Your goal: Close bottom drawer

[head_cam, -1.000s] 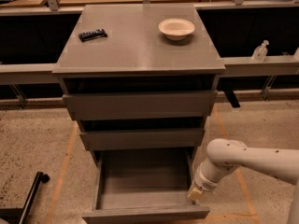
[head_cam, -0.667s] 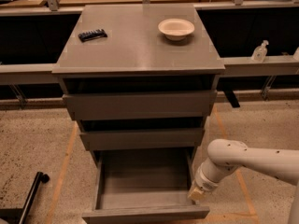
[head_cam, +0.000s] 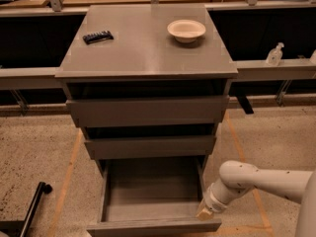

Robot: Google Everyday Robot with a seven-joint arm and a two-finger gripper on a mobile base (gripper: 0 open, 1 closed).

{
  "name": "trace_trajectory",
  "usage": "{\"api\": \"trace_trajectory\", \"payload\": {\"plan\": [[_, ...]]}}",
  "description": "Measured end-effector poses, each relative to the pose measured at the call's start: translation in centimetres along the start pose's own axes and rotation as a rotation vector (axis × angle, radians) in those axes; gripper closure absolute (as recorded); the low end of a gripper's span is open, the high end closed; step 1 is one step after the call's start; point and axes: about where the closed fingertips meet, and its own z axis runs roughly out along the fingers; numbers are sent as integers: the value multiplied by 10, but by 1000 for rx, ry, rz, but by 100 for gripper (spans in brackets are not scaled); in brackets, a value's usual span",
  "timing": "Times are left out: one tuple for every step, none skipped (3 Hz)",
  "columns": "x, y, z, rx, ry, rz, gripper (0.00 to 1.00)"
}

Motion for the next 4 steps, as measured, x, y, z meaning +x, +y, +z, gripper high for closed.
{"api": "trace_trajectory", "payload": {"plan": [[7,-10,36,-29,-3,4,100],[10,-22,71,-72,6,6,100],[11,-24,80,-83,5,10,100],[16,-23,93,-96,17,17,100]]}}
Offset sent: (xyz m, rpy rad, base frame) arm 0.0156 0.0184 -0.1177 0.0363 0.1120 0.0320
